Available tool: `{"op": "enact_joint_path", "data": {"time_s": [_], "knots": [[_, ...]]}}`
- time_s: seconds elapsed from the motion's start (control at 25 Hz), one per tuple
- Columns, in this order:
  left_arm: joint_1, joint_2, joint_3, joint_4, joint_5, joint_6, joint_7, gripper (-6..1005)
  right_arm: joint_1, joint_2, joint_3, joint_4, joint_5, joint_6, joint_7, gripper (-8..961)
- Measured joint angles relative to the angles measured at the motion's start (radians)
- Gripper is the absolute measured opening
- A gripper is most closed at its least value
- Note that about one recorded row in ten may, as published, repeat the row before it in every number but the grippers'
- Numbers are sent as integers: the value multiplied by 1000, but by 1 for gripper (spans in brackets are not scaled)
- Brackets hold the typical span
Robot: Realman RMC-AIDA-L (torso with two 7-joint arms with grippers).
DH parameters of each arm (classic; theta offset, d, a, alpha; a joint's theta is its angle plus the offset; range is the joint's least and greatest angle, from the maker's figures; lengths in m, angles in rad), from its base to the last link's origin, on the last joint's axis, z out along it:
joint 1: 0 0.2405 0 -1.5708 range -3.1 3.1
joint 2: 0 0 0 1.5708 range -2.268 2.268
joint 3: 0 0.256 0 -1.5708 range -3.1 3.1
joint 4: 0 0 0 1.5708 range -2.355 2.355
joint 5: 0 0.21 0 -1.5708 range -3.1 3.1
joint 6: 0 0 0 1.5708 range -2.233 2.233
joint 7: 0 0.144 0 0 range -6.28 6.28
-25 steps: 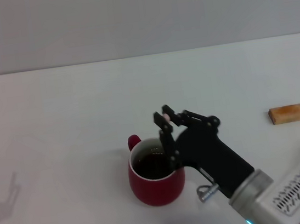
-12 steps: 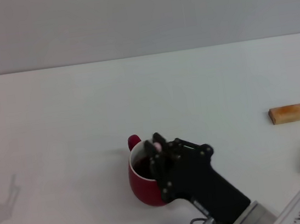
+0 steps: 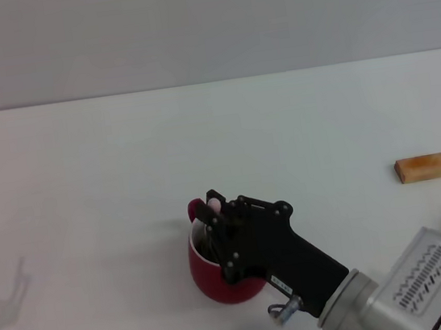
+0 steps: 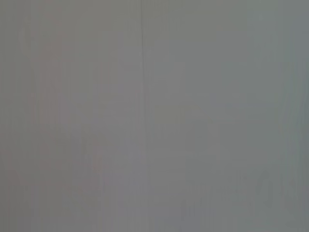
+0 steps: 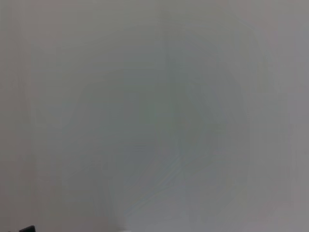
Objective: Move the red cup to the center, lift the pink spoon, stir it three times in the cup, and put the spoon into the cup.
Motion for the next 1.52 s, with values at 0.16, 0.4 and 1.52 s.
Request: {"op": "enact_joint_path", "data": {"time_s": [0.16, 0.4, 1.52], "knots": [[2, 0, 0, -1, 0, 1, 0, 860, 9, -3, 0, -8, -12, -2, 18, 29], [3, 0, 0, -4, 1, 1, 0, 859, -8, -3, -4, -7, -45, -58, 15, 137], [-1, 2, -10, -9, -3, 13, -13, 859, -411, -9, 103, -32, 165, -506, -190, 727]]}}
